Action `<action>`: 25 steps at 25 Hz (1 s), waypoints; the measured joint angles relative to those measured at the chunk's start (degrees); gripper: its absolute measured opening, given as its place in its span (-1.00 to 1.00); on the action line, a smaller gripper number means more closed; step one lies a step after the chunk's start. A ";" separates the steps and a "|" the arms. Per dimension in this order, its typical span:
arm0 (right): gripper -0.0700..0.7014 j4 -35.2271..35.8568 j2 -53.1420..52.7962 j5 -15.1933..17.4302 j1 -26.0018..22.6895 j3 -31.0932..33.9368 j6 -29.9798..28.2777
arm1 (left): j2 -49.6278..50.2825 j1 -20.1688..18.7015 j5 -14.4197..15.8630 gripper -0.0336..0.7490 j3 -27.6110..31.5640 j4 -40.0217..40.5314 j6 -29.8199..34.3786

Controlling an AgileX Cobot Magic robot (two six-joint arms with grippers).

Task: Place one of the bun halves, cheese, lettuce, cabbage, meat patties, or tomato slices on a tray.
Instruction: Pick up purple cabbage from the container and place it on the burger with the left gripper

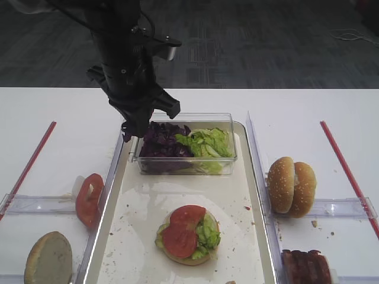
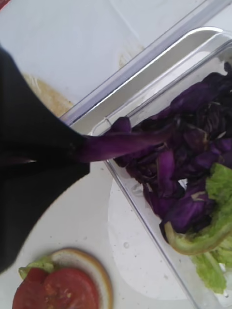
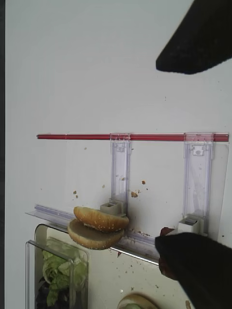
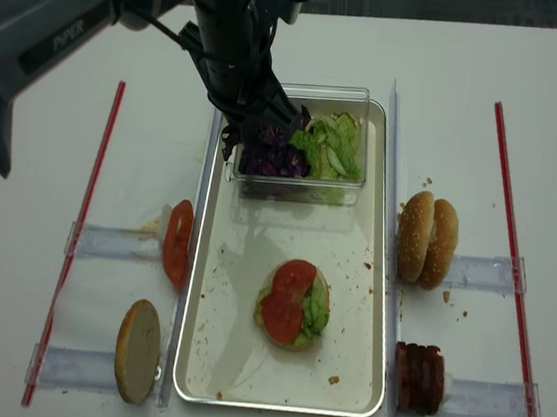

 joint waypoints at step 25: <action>0.97 0.00 0.00 0.00 0.00 0.00 -0.12 | -12.57 -0.34 0.24 -0.80 18.99 -2.66 1.78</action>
